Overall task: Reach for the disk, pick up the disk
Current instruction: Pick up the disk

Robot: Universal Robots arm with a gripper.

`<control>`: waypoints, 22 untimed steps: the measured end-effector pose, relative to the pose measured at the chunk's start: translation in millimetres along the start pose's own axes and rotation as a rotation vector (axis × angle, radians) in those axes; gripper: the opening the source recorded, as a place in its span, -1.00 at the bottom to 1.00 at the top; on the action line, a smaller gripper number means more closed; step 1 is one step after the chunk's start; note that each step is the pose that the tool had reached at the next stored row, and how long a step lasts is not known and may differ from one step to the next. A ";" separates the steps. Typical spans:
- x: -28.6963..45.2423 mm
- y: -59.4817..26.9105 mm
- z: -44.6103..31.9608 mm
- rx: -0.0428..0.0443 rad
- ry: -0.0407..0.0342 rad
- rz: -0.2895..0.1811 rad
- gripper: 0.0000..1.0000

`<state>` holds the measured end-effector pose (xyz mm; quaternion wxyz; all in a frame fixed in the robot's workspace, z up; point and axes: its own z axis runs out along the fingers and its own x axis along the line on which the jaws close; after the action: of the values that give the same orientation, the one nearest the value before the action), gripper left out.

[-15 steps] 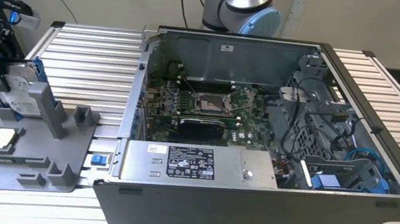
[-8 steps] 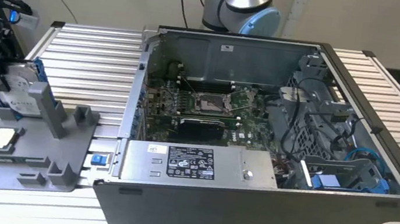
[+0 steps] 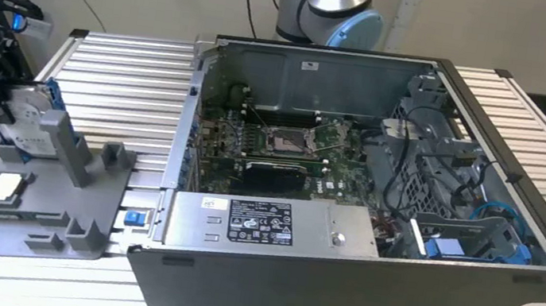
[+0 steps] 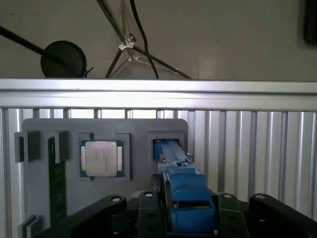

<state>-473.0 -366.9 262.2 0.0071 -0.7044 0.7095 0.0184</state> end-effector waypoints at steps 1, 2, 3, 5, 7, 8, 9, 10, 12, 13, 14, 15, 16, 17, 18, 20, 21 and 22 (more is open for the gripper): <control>-0.1 0.0 0.0 0.0000 -0.0011 0.000 -1.00; -0.1 -0.1 0.1 0.0002 0.0015 0.000 -1.00; 0.0 -0.1 -0.1 0.0000 0.0083 0.000 -1.00; 0.1 -0.1 -0.1 0.0000 0.0131 0.000 -1.00; 0.0 0.0 -0.1 0.0000 0.0152 0.000 -1.00; 0.0 0.0 -0.1 0.0001 0.0198 0.000 -1.00; 0.0 0.0 -0.1 0.0001 0.0206 0.000 -1.00; 0.0 0.0 -0.1 0.0000 0.0204 0.000 -1.00; 0.0 0.0 -0.1 0.0001 0.0198 0.000 -1.00; 0.0 0.0 -0.1 0.0001 0.0195 0.000 -1.00; 0.0 0.0 -0.1 0.0001 0.0194 0.000 -1.00; 0.0 0.0 -0.1 0.0000 0.0191 0.000 -1.00; 0.0 0.0 -0.2 -0.0001 0.0190 0.000 -1.00; 0.0 0.0 -0.1 0.0000 0.0187 0.000 -1.00; 0.0 0.0 -0.1 0.0000 0.0185 0.000 -1.00; 0.0 0.0 -0.2 -0.0001 0.0182 0.000 -1.00; 0.0 0.0 -0.2 -0.0001 0.0179 0.000 -1.00; 0.0 0.0 -0.2 0.0000 0.0179 0.000 -1.00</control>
<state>-473.0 -366.9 262.4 0.0008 -0.7047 0.7094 0.0121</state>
